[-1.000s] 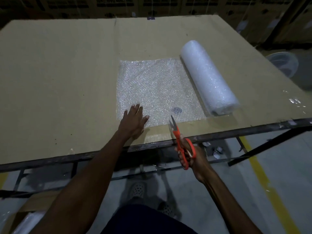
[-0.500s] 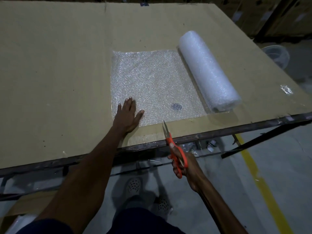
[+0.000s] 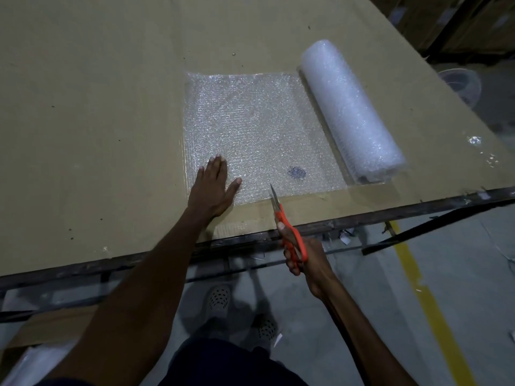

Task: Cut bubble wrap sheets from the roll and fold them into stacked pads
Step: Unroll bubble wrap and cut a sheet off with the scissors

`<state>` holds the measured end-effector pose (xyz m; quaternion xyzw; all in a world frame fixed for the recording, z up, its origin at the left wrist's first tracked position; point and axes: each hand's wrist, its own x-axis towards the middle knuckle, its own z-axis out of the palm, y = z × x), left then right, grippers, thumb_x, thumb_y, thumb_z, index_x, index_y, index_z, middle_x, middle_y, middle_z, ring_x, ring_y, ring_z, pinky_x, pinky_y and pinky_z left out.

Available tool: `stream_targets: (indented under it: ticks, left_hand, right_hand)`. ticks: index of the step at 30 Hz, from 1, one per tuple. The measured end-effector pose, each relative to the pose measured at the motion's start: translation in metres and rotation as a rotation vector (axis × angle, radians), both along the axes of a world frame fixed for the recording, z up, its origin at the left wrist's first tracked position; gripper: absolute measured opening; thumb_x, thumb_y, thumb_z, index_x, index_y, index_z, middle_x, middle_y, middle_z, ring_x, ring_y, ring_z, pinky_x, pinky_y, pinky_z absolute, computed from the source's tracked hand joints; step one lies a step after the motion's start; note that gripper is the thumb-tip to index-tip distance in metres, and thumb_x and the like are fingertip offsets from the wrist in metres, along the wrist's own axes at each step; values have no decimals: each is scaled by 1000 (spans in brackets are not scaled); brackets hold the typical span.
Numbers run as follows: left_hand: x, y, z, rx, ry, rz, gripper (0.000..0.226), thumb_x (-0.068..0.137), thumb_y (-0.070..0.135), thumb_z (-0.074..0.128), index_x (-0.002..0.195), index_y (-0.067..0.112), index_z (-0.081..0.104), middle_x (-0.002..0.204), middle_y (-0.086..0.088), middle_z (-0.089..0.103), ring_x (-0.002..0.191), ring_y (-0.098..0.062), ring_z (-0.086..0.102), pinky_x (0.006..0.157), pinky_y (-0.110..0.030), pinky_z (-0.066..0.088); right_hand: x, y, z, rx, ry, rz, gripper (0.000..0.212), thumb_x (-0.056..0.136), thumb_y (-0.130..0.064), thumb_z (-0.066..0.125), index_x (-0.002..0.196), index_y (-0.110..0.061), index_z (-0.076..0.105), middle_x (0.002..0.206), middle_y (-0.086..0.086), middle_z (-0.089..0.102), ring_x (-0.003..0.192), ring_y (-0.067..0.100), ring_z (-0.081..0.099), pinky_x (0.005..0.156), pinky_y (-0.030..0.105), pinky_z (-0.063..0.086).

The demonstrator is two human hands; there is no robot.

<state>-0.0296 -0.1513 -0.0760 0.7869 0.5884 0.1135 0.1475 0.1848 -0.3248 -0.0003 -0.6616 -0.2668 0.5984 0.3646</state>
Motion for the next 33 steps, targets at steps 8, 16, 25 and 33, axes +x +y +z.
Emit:
stream_targets:
  ticks: [8,16,25,33]
  left_hand:
    - [0,0,-2,-3,-17,1,78,103,59,20,159,6,10,167,-11,2,154,-23,0,124,-42,-1]
    - [0,0,-5,2,-12,2,78,103,60,20,159,7,8,167,-11,1,154,-22,-1,124,-41,-2]
    - [-1,-1,-5,14,-16,-1,79,103,60,21,159,6,9,167,-12,4,154,-24,2,124,-43,2]
    - [-1,0,-6,22,-24,-2,79,103,60,21,159,6,10,167,-12,4,154,-24,2,124,-44,2]
  right_hand:
    - [-3,-5,-3,5,-31,-28,71,70,-56,79,96,9,70,63,13,51,47,16,42,41,23,30]
    - [1,-10,-8,8,-10,-70,66,73,-44,82,100,15,69,53,3,51,42,12,39,39,20,28]
    - [-12,5,1,19,0,-93,60,65,-62,79,81,-5,72,59,9,49,43,13,40,39,20,28]
    - [-8,9,-3,20,-37,-79,74,62,-60,83,91,7,71,57,7,51,40,11,40,36,20,27]
